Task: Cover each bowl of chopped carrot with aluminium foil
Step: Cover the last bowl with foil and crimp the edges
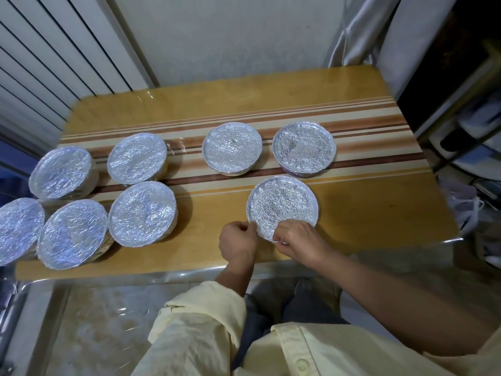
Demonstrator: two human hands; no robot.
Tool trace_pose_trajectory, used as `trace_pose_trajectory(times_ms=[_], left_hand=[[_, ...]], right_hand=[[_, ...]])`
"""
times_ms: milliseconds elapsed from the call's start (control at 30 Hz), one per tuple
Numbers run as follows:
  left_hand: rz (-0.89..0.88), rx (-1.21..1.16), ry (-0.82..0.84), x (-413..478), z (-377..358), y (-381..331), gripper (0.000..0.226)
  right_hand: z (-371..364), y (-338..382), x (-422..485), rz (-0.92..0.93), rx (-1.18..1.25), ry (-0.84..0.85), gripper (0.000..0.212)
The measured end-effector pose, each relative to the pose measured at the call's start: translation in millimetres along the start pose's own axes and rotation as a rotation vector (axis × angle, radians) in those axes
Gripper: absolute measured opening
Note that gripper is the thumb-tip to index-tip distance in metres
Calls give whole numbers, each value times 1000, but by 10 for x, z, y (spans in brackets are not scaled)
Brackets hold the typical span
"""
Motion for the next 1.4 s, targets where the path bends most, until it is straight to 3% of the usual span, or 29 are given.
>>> trace_pose_trajectory(times_ms=[233, 400, 600, 767, 900, 1133, 1267, 1400], left_hand=[[-6, 10, -1, 75, -9, -10, 24], [111, -91, 57, -121, -55, 95, 62], [85, -72, 85, -105, -99, 56, 33], [92, -73, 149, -125, -167, 88, 58], [13, 21, 158, -97, -244, 86, 42], [-4, 79, 138, 20, -232, 46, 38], [24, 36, 157, 10, -251, 85, 41], [129, -173, 167, -6, -272, 135, 60]], right_hand=[[8, -11, 5, 11, 30, -14, 20], [4, -2, 1, -4, 28, -22, 22], [6, -10, 14, -5, 30, -29, 21], [-10, -20, 5, -13, 24, -34, 22], [3, -13, 10, 8, 19, -33, 23], [88, -125, -57, 97, -23, 0, 28], [43, -109, -41, 82, -13, 7, 24], [40, -114, -38, 68, -14, 5, 22]])
Point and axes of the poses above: each hand's wrist, its own x-axis towards the middle knuckle, its own z-axis out of the back of the hand, y = z × x, the point moved 1 cm from there along x, towards the middle knuckle, and after that the axes turned 11 degrees about -y, right-handed, at the moved point
